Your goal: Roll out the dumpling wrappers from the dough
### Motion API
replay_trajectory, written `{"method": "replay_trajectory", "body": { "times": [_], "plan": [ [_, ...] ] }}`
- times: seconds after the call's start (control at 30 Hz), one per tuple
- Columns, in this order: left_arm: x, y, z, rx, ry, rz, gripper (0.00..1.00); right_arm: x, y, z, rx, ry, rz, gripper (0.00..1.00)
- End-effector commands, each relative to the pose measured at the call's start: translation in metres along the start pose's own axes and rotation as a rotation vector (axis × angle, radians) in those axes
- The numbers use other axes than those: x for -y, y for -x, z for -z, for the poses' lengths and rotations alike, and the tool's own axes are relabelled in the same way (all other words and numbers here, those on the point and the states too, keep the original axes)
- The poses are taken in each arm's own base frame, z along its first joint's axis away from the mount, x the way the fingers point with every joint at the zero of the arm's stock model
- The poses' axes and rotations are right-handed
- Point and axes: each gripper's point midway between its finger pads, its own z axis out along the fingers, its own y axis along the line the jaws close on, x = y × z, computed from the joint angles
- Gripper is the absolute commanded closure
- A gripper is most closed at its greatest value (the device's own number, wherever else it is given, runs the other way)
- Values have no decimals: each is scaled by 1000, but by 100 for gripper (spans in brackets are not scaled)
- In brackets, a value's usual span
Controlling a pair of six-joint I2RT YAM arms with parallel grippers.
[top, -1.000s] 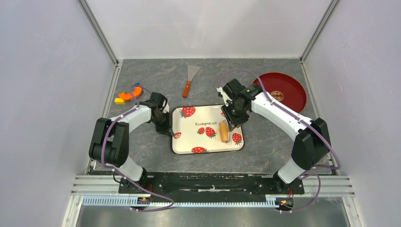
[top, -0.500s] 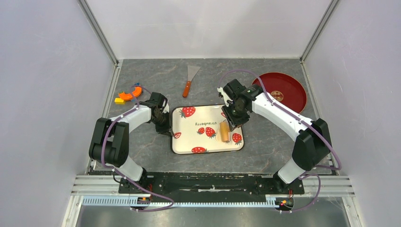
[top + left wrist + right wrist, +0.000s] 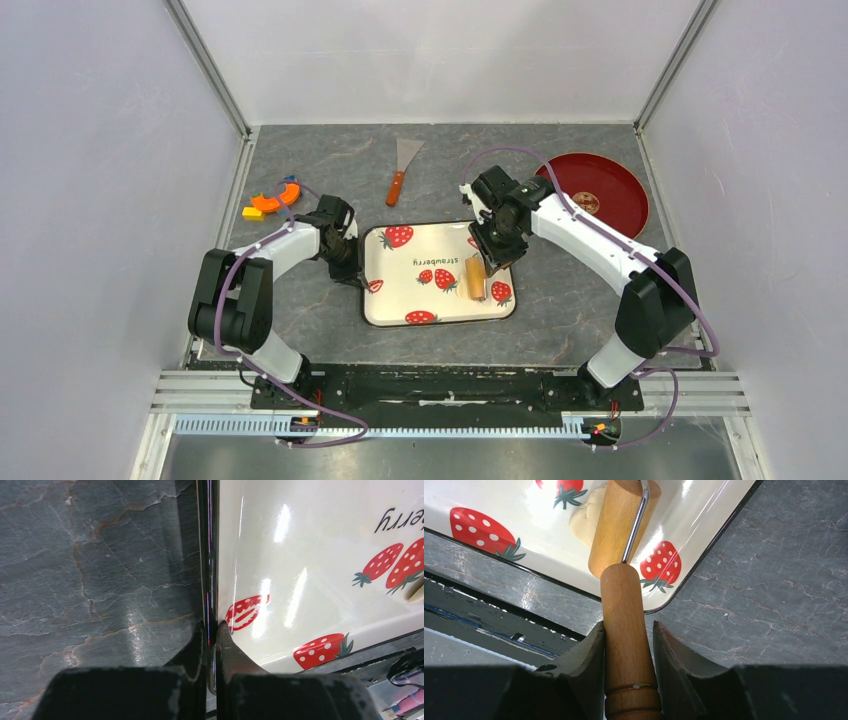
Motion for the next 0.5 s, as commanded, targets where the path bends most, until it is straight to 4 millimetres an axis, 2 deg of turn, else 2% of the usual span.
{"method": "replay_trajectory", "body": {
  "times": [0.0,0.47],
  "plan": [
    [-33,2,4,5,163,-27,98,95,-50,-22,-257,-441,44,100],
    [-35,3,3,4,171,-25,98,106,-46,-15,-249,-446,5,100]
  ]
}}
